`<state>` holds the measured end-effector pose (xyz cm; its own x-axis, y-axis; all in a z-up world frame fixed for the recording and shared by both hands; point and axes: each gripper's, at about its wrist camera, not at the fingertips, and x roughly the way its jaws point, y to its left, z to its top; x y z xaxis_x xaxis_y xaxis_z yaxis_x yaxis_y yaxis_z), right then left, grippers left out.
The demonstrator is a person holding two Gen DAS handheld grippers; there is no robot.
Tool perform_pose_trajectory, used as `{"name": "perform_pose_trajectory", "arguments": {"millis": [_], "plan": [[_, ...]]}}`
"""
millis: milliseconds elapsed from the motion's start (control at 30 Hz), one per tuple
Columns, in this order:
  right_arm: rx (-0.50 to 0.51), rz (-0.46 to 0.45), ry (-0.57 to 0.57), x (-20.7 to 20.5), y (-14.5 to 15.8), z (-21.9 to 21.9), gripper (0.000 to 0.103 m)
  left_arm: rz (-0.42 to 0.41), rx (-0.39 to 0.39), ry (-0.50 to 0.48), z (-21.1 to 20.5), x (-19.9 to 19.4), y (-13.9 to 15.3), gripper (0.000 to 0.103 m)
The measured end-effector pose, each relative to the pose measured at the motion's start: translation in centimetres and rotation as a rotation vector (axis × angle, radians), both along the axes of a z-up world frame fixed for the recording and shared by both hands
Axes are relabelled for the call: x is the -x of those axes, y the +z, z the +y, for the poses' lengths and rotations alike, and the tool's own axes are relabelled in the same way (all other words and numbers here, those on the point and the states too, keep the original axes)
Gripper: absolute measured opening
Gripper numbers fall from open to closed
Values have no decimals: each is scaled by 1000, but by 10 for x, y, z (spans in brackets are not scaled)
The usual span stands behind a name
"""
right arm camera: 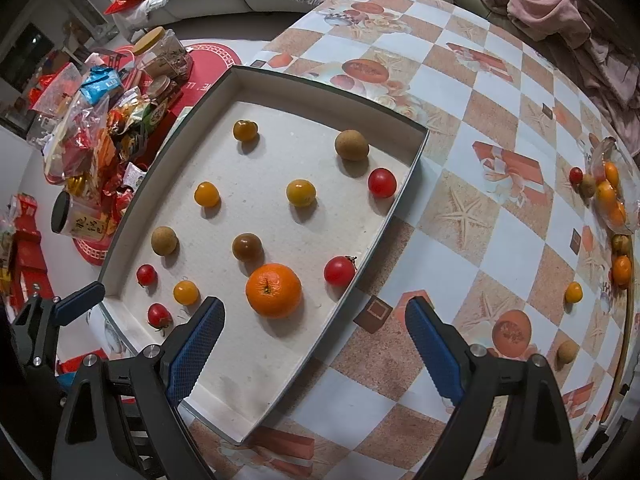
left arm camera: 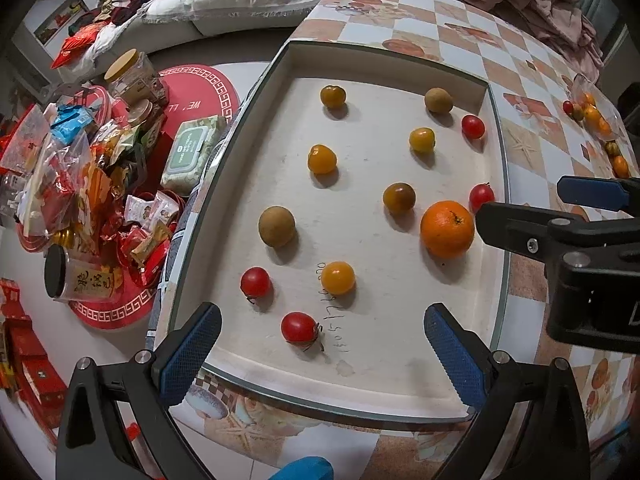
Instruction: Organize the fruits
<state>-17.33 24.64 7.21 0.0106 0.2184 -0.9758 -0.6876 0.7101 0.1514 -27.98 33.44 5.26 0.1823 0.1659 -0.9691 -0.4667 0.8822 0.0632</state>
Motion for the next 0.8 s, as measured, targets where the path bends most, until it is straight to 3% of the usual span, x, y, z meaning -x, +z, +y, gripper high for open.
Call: {"name": "perform_pose_trajectory", "arguments": {"millis": [800], "plan": [[5,2,1,-3,-1,0,93,-15,5,-34,-6,-6,-1,102]]}}
